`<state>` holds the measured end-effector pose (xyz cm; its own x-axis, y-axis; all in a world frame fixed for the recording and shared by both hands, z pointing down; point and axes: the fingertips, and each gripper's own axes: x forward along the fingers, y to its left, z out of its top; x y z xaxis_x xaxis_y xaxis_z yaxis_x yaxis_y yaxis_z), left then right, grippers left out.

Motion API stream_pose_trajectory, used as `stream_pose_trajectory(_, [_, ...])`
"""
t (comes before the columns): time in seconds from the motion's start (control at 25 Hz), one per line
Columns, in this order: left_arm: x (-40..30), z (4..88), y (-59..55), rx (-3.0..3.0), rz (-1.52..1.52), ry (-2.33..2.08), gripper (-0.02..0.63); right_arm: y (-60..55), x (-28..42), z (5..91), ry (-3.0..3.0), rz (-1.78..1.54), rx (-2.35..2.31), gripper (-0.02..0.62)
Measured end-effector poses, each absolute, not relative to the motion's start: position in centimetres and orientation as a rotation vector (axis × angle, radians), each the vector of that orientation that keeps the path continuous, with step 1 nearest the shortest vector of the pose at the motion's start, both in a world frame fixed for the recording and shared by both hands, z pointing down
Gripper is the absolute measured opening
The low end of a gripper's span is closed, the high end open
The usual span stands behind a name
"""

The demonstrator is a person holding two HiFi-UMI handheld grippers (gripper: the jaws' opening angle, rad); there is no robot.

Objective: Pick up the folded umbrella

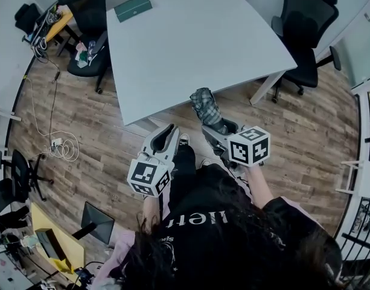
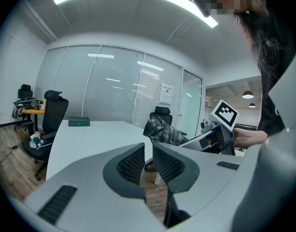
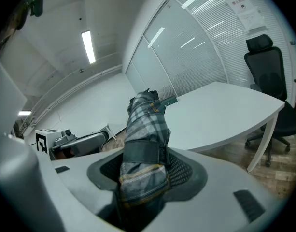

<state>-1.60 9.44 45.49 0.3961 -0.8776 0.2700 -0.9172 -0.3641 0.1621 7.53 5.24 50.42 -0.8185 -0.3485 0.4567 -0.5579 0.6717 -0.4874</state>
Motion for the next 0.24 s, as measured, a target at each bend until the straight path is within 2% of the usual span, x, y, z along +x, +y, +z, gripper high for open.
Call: stream_pose_trajectory(0.24, [-1.63,45.33,9.61,2.376,0.201,-1.570,0.055,5.48,7.22,50.33,-2.560,0.902,0.709,0.232])
